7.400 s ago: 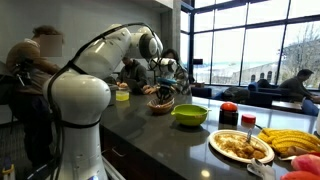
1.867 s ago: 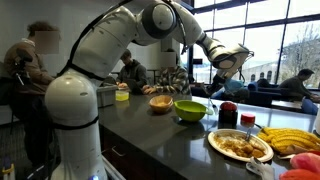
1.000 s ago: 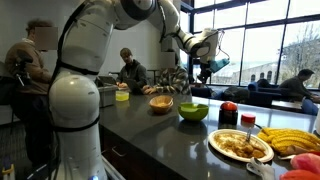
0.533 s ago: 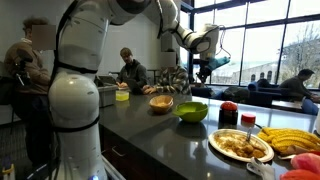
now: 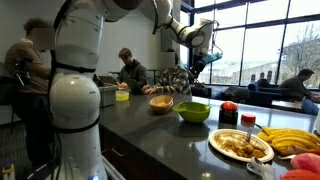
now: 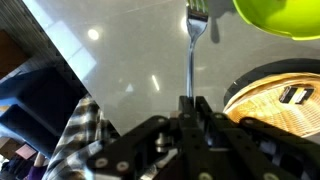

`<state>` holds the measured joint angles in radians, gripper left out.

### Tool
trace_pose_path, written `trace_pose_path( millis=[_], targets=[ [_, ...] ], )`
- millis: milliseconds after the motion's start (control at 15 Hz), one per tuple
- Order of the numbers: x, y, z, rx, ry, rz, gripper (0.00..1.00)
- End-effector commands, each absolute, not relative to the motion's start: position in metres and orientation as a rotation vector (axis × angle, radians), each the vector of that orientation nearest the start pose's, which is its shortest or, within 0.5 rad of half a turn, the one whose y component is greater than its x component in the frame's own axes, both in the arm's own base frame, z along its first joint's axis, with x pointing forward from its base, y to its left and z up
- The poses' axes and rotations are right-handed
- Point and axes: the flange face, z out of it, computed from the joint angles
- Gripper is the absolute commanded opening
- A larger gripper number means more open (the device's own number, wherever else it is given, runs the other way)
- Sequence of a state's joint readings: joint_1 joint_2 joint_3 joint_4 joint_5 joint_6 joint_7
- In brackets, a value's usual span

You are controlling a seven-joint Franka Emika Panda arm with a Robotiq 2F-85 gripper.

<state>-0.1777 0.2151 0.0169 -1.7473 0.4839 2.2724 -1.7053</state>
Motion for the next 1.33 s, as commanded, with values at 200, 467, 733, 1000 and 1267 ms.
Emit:
trace_pose_path(
  millis=[200,467,733,1000,1267],
  targets=[
    [0.628,-0.07,0.483,-2.235,-1.659,-0.691,0.03],
    [0.624,-0.068,0.478,-2.157,-1.546,-0.661,0.03],
    [0.619,-0.072,0.485,-2.063,-1.445,-0.706,0.03],
    [0.617,-0.091,0.48,-2.105,-1.406,-0.718,0.03],
    [0.617,-0.106,0.471,-2.14,-1.384,-0.716,0.03]
  ],
)
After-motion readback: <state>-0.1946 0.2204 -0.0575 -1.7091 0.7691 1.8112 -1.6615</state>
